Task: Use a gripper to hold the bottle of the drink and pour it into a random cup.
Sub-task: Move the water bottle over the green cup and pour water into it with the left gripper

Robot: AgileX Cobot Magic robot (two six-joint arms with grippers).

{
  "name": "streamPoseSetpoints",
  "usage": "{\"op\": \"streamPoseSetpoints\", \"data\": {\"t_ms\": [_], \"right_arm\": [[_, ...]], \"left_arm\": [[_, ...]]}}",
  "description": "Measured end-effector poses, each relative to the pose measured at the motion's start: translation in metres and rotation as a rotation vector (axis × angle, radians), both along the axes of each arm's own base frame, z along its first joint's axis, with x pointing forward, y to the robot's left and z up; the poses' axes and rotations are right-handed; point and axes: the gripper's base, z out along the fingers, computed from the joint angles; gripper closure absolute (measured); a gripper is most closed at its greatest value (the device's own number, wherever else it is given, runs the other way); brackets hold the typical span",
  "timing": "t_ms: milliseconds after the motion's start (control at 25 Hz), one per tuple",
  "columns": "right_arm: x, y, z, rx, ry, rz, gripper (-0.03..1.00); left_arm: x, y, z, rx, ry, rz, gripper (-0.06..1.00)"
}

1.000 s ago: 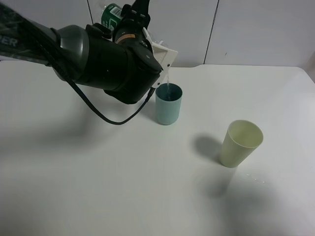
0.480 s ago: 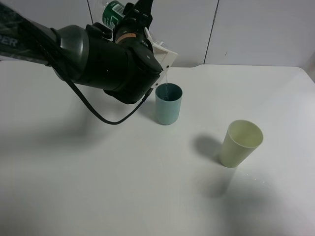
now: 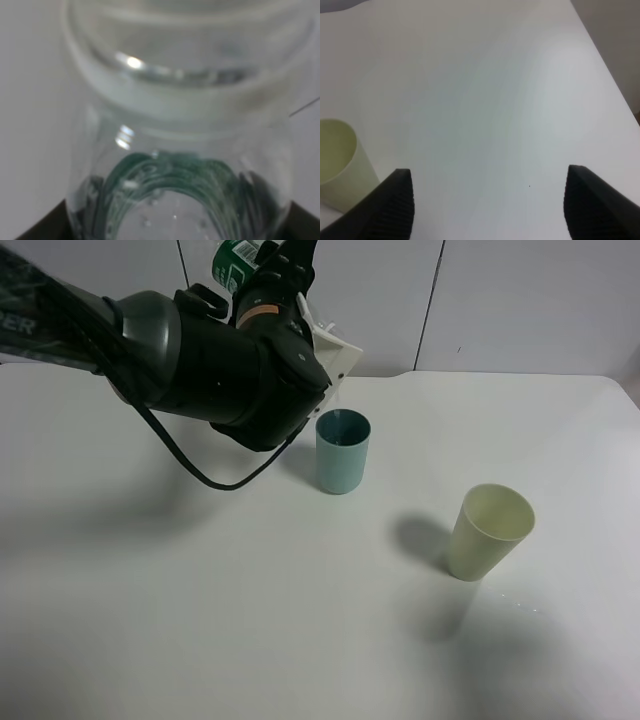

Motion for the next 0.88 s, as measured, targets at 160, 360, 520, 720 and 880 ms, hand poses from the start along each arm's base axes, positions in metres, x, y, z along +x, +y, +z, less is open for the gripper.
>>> {"op": "streamPoseSetpoints", "data": {"t_ms": [160, 360, 520, 720, 880], "right_arm": [[0.0, 0.0, 0.0, 0.0, 0.0, 0.0, 0.33], [0.0, 0.0, 0.0, 0.0, 0.0, 0.0, 0.33], [0.0, 0.0, 0.0, 0.0, 0.0, 0.0, 0.33], [0.0, 0.0, 0.0, 0.0, 0.0, 0.0, 0.33], [0.0, 0.0, 0.0, 0.0, 0.0, 0.0, 0.33]], "left_arm": [[0.0003, -0.0013, 0.0015, 0.011, -0.014, -0.014, 0.4], [0.0004, -0.0021, 0.0024, 0.018, -0.023, -0.023, 0.4], [0.0005, -0.0026, 0.003, 0.023, -0.029, -0.029, 0.4], [0.0006, -0.0036, 0.0041, 0.031, -0.04, -0.04, 0.4], [0.0007, -0.0044, 0.0049, 0.038, -0.048, -0.048, 0.4]]}}
